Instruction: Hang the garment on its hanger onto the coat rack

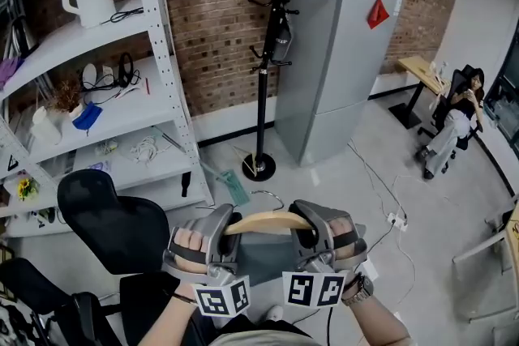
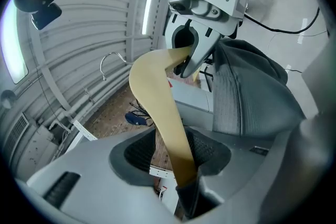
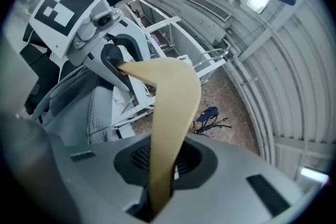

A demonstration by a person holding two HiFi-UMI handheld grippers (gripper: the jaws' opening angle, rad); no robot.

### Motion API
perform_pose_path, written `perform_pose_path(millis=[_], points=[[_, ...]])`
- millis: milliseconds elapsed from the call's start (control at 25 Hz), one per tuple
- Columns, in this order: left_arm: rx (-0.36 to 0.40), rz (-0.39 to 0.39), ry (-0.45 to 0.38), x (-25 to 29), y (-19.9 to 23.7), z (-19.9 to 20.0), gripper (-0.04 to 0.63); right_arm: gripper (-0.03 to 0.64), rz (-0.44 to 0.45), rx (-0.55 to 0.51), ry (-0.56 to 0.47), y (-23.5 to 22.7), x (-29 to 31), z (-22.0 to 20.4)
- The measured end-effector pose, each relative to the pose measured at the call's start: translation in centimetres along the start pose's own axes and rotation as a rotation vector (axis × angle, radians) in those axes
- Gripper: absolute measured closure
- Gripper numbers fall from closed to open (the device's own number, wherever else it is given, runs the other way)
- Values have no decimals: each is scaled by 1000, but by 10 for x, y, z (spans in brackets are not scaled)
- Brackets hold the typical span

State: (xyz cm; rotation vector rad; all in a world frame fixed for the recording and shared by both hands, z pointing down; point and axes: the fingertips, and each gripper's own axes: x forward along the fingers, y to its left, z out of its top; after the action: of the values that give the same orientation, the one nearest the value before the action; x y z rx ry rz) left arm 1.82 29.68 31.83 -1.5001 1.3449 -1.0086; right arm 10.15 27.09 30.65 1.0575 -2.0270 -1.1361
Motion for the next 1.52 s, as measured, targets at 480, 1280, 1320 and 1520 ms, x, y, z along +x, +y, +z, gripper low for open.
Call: perform_pose_path(millis=[480,1280,1320,1520], points=[[-18,3,-103,-4,8,-21,423,563,-23,13,78,11,6,18],[-8,-12,-44,10,17,-81,423,563,1,21,26,33,59,50],[-8,-13,-41,14,16,-81,423,563,4,23,26,33,62,47],[-17,-6,-20,43,15,-77,423,563,17,32,23,23,81,28]])
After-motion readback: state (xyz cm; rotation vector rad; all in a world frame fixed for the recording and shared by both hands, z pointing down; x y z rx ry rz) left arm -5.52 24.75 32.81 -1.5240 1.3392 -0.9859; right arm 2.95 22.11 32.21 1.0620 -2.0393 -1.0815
